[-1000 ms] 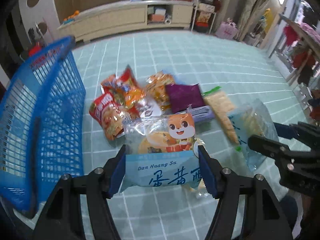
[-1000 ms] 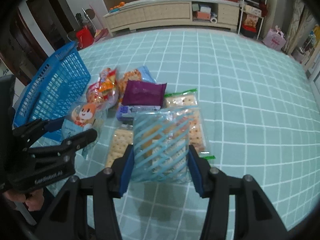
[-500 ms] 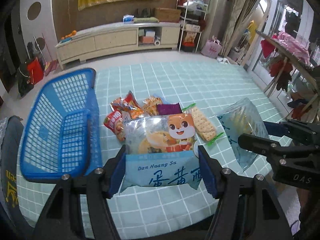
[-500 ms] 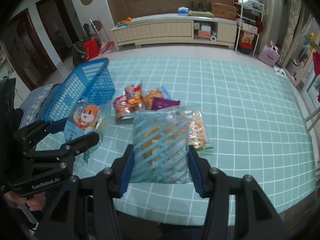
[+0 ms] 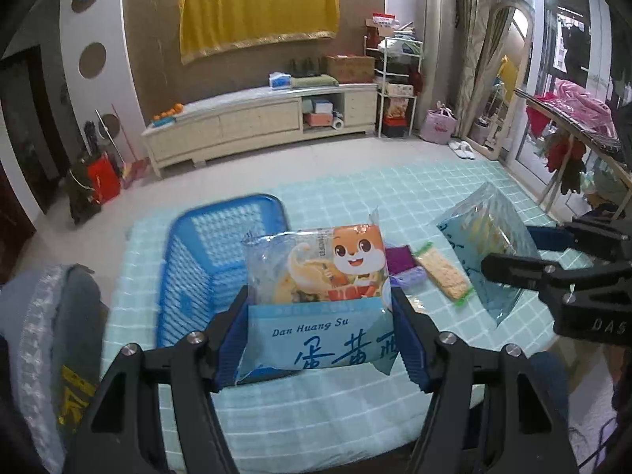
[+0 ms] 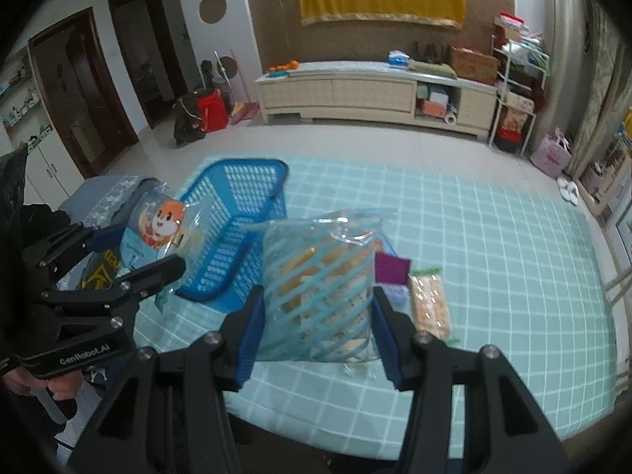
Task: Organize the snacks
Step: 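Carry both bags over the blue basket and open both tools to drop them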
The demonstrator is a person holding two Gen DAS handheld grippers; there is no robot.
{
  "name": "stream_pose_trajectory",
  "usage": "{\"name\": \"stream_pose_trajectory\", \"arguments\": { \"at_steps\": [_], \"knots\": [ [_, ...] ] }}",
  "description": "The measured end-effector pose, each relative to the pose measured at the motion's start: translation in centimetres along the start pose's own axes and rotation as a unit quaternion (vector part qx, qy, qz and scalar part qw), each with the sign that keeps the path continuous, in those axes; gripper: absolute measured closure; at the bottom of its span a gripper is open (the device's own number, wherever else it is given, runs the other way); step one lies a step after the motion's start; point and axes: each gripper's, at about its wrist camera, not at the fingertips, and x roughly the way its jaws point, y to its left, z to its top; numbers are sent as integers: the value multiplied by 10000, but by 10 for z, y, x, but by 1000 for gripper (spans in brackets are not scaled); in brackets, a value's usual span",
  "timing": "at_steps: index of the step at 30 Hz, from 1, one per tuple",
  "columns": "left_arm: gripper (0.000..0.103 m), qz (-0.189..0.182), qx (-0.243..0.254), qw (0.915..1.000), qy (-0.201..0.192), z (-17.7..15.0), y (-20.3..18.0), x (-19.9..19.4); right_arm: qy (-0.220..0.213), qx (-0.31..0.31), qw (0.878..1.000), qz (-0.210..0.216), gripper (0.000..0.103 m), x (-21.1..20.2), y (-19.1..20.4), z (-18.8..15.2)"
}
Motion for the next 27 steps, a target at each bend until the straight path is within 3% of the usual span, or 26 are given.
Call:
{"name": "stream_pose_trajectory", "arguments": {
  "at_steps": [15, 27],
  "knots": [
    [39, 218, -313, 9993, 9, 36, 88, 10, 71, -420, 9987, 286, 47, 46, 47, 62],
    [39, 67, -388, 9975, 581, 55, 135, 70, 541, -365, 9958, 634, 47, 120, 61, 98]
  ]
}}
